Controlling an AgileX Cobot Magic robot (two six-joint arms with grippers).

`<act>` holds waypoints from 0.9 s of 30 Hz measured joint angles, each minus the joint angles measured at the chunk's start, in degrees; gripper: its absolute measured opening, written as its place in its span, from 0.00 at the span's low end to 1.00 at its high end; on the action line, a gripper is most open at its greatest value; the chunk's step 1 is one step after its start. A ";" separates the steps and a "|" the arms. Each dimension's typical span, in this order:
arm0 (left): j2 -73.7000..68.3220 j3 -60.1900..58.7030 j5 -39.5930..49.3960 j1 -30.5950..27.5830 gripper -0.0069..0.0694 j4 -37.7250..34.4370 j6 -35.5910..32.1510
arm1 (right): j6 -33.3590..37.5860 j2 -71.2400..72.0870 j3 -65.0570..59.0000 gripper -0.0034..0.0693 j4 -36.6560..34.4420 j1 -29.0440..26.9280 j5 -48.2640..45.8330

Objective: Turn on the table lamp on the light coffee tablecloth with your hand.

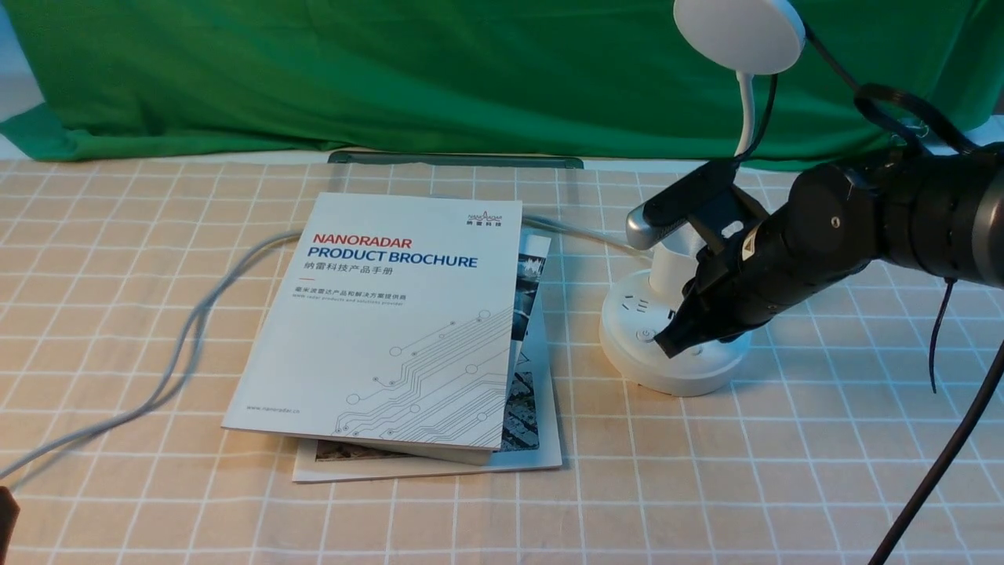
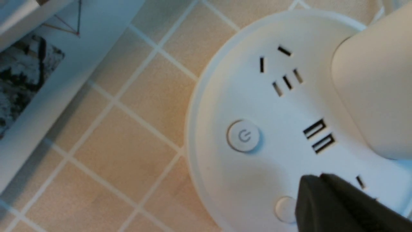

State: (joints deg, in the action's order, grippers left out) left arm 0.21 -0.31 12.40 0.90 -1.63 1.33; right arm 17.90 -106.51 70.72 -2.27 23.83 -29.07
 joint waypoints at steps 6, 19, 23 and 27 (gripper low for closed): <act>0.00 0.00 0.00 0.00 0.12 0.00 0.00 | -0.11 -1.64 0.00 0.09 0.20 -0.05 -0.84; 0.00 0.00 0.00 0.00 0.12 0.00 0.00 | -0.13 -2.24 -0.39 0.09 0.26 -0.05 -0.37; 0.00 0.00 0.00 0.00 0.12 0.00 0.00 | -0.13 -2.59 -0.55 0.09 0.31 -0.05 -0.02; 0.00 0.00 0.00 0.00 0.12 0.00 0.00 | -0.30 -2.72 -2.04 0.09 0.41 -0.05 1.73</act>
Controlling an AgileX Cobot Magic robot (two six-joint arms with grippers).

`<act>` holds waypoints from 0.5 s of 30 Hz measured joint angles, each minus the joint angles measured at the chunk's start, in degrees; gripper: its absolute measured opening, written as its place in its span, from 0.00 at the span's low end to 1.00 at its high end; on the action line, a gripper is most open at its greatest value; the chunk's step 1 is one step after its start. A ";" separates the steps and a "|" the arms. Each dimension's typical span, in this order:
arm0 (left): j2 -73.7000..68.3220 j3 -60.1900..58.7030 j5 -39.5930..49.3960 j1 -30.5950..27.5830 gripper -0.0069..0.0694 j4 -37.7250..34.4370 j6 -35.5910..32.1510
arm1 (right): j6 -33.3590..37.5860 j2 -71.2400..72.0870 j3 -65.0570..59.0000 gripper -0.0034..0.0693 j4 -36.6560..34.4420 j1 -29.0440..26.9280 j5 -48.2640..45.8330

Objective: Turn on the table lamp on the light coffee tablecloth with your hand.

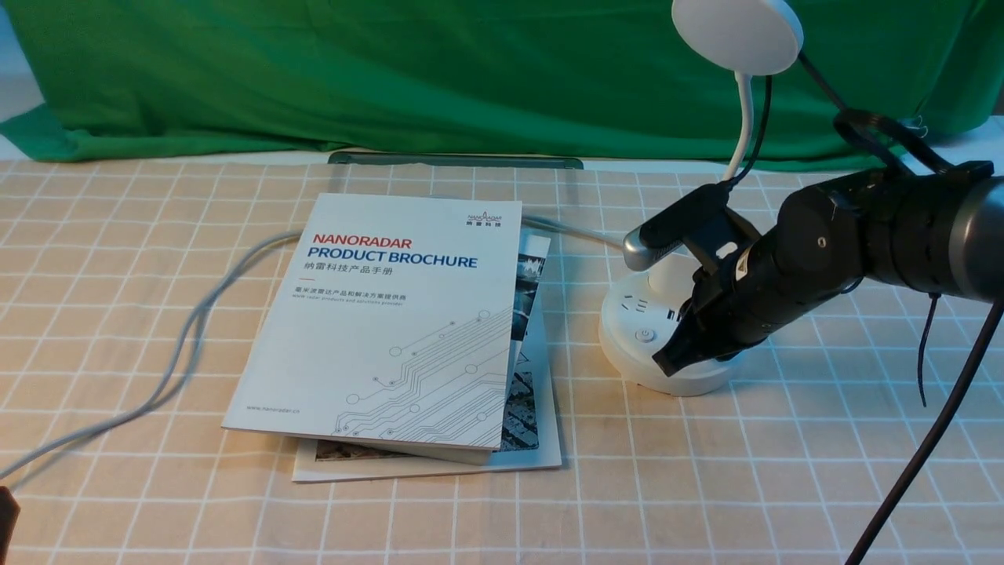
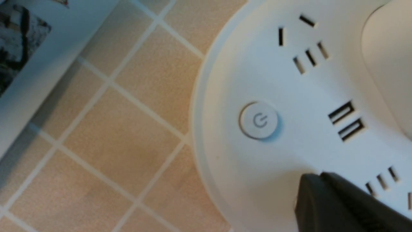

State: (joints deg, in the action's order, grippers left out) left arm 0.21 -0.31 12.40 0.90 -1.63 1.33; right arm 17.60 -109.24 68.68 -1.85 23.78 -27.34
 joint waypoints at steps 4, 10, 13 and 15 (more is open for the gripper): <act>0.00 0.00 0.00 0.00 0.12 0.00 0.00 | -0.05 0.98 -1.18 0.09 0.00 0.00 1.82; 0.00 0.00 0.05 0.00 0.12 0.00 0.00 | -1.39 7.71 -2.85 0.10 0.00 0.00 -0.24; 0.00 0.00 0.05 0.00 0.12 0.00 0.00 | -2.51 19.09 -4.10 0.10 0.11 -0.41 0.60; 0.00 0.00 0.05 0.00 0.12 0.00 0.00 | -2.84 23.46 -5.17 0.10 0.23 -0.41 1.09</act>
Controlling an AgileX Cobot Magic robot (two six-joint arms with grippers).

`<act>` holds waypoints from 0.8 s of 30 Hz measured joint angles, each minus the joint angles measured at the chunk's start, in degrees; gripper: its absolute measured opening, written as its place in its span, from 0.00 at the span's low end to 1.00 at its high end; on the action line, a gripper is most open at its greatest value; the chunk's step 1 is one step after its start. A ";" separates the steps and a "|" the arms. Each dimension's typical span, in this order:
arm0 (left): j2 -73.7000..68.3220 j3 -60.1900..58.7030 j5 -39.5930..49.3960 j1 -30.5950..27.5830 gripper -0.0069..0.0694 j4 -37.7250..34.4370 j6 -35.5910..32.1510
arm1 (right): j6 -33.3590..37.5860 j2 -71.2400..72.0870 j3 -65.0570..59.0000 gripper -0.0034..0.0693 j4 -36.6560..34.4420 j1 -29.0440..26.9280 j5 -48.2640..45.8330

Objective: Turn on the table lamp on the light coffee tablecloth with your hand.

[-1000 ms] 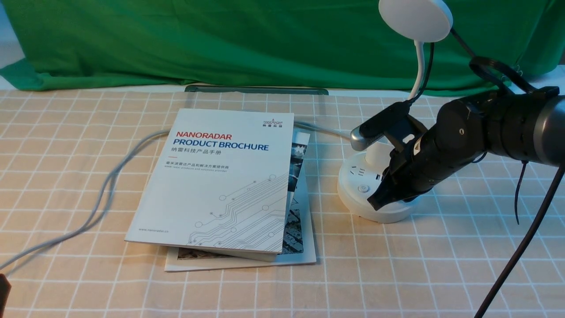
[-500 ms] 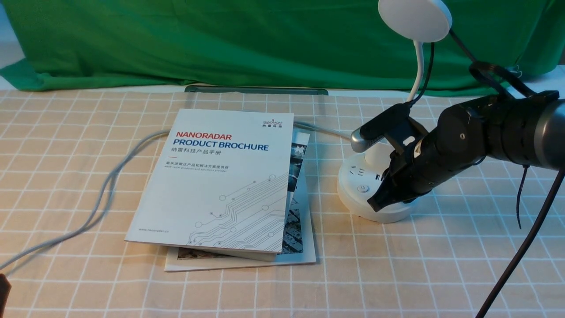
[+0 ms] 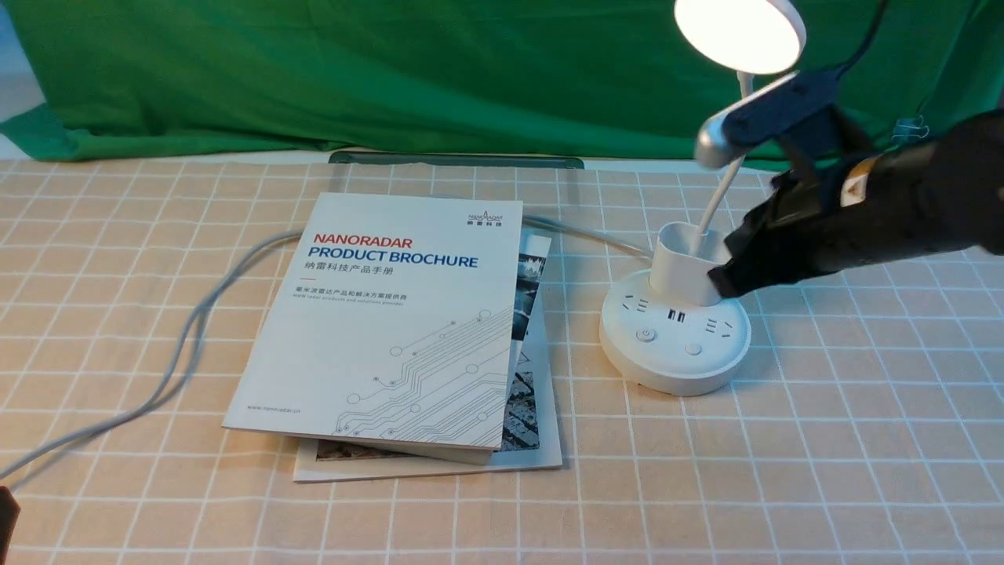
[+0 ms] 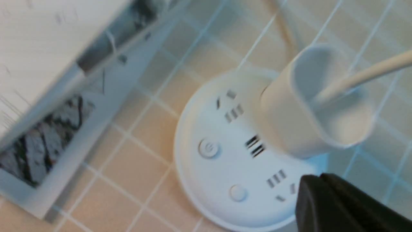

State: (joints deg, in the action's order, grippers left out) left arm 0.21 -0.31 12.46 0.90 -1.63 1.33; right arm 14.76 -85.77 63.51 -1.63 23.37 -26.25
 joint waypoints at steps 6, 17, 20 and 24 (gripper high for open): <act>0.00 0.00 0.00 0.00 0.12 0.00 0.00 | -0.71 21.17 -13.10 0.10 -0.07 0.00 3.48; 0.00 0.00 0.00 0.00 0.12 0.00 0.00 | -5.22 55.28 -33.53 0.13 -1.17 0.00 3.67; 0.00 0.00 0.00 0.00 0.12 0.00 0.00 | -2.44 61.90 -39.69 0.14 -1.37 0.00 9.99; 0.00 0.00 0.00 0.00 0.12 0.00 0.00 | -1.33 69.68 -49.74 0.15 -1.54 0.00 23.10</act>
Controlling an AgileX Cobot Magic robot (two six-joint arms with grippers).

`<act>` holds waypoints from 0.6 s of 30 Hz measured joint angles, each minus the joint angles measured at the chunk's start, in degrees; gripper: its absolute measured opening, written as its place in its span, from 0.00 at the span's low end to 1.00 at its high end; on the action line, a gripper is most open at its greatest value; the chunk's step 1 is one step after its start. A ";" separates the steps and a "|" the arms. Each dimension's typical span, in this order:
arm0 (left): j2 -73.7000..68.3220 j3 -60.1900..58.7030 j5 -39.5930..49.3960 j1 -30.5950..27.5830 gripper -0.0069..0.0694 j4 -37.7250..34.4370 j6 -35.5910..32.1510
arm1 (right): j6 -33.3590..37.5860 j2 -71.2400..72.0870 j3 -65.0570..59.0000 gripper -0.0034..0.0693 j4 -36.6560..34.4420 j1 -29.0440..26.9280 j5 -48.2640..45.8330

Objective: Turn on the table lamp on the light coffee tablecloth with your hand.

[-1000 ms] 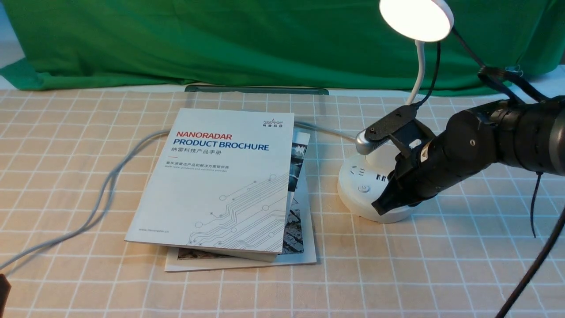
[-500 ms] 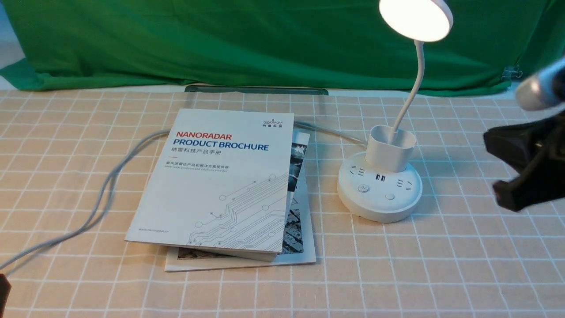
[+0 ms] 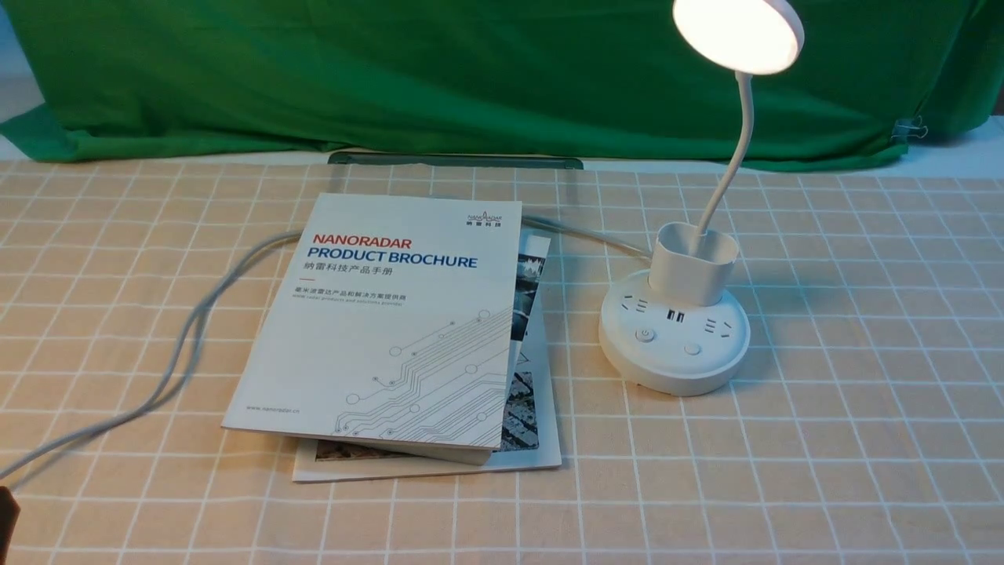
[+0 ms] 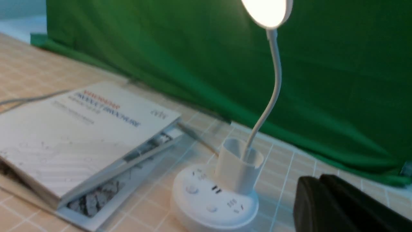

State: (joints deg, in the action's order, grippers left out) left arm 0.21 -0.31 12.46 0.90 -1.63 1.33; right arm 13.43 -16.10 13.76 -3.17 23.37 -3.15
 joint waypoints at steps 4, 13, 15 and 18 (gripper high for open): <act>0.00 0.00 0.00 0.00 0.12 0.00 0.00 | -0.62 4.98 -8.11 0.16 0.00 -0.21 9.31; 0.00 0.00 0.06 0.00 0.12 0.00 0.00 | -9.33 13.81 -14.30 0.21 0.46 -17.25 3.15; 0.00 0.00 0.06 0.00 0.12 0.00 0.00 | -9.52 14.95 -14.35 0.22 0.46 -20.20 1.12; 0.00 0.00 0.11 0.00 0.12 0.00 0.00 | -9.81 15.86 -14.35 0.23 0.94 -25.41 -2.21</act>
State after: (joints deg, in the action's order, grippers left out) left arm 0.21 -0.31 12.57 0.90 -1.63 1.33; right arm 3.62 -0.23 -0.59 -2.24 -2.04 -5.36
